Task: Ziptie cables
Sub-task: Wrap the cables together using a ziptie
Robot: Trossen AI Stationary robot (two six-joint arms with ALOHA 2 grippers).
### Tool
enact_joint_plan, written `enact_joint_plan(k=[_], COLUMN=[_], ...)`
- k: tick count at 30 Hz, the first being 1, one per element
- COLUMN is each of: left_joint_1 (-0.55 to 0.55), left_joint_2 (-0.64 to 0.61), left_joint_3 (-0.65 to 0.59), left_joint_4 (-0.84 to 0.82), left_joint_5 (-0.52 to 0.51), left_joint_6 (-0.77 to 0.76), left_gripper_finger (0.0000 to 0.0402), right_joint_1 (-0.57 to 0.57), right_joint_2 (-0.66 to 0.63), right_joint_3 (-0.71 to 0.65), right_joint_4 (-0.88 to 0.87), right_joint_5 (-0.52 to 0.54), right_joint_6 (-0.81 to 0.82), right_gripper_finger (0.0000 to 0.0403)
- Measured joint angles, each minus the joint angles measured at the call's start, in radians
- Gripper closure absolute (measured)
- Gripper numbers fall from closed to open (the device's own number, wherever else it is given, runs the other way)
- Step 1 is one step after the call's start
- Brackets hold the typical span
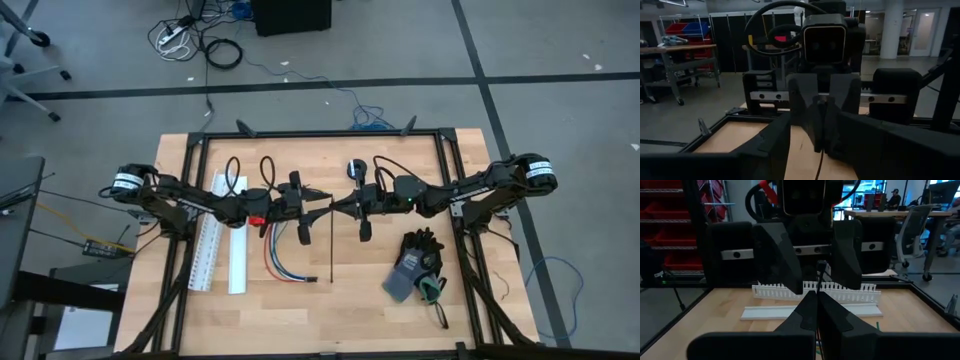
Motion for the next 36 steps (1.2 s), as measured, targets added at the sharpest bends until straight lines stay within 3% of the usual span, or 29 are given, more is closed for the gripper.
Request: enact_joint_plan(k=[27,36], left_joint_1=[0.001,0.001], left_joint_2=[0.000,0.000], left_joint_3=[0.000,0.000], left_joint_4=[0.016,0.015], left_joint_5=[0.026,0.047], left_joint_6=[-0.005,-0.005], left_gripper_finger=[0.0247,0.0292], right_joint_1=[0.000,0.000], right_joint_2=[0.000,0.000], right_joint_3=[0.000,0.000], right_joint_4=[0.003,0.001], right_joint_5=[-0.001,-0.001], right_joint_6=[0.000,0.002], right_gripper_finger=[0.0403,0.0403])
